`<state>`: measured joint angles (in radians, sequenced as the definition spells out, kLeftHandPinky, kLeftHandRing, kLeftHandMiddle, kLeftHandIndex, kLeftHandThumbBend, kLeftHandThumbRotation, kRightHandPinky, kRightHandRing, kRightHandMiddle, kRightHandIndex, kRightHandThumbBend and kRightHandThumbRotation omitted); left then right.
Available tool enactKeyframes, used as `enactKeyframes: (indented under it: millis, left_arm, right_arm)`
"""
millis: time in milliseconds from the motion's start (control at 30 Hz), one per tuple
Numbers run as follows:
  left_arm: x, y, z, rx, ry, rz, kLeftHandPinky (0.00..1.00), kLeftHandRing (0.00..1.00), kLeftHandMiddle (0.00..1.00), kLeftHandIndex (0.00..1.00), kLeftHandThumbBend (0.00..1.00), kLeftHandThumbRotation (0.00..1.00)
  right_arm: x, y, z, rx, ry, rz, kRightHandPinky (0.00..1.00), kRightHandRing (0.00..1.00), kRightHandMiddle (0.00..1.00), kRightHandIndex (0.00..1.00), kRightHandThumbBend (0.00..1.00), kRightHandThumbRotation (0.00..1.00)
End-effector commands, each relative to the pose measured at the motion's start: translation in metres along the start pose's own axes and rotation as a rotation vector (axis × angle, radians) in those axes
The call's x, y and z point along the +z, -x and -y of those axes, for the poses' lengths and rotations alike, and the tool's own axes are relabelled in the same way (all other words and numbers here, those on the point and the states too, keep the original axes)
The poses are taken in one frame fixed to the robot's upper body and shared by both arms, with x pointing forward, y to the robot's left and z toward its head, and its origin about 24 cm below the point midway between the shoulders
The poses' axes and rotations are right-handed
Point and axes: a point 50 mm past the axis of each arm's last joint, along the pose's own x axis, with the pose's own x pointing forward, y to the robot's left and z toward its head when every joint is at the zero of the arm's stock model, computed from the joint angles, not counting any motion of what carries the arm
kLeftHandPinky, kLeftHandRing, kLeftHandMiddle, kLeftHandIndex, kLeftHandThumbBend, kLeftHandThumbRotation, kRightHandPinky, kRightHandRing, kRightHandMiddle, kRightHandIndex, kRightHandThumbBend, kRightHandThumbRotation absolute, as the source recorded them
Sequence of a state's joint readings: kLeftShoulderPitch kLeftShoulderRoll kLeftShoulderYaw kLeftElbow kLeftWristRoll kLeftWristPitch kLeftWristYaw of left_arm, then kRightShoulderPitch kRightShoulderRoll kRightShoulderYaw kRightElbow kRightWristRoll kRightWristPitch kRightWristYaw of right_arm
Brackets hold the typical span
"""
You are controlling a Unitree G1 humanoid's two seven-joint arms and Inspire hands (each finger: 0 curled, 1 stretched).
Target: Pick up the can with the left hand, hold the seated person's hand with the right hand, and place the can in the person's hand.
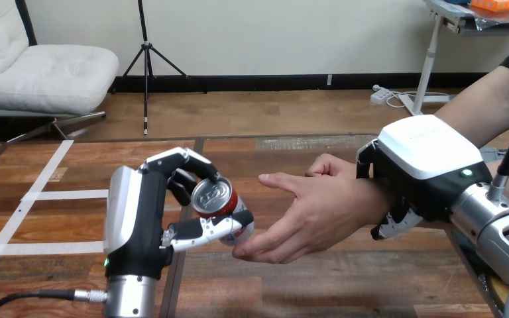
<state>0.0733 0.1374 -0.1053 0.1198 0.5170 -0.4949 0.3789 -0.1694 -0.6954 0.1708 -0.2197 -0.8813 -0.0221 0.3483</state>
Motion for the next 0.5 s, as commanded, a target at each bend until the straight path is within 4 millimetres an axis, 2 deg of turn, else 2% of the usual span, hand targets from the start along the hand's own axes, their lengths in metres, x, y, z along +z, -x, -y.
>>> enactKeyframes:
  millis: [0, 467]
  left_arm:
    - [0.0174, -0.0227, 0.0012, 0.033, 0.050, 0.105, 0.29, 0.35, 0.39, 0.41, 0.74, 0.00]
    - [0.0262, -0.0262, 0.0082, 0.012, 0.075, 0.141, 0.28, 0.34, 0.39, 0.41, 0.76, 0.00]
  right_arm:
    - [0.0091, -0.0093, 0.0252, -0.114, 0.023, 0.034, 0.39, 0.43, 0.48, 0.49, 0.87, 0.00]
    - [0.0166, -0.0119, 0.0270, -0.135, 0.026, 0.062, 0.37, 0.42, 0.47, 0.48, 0.87, 0.00]
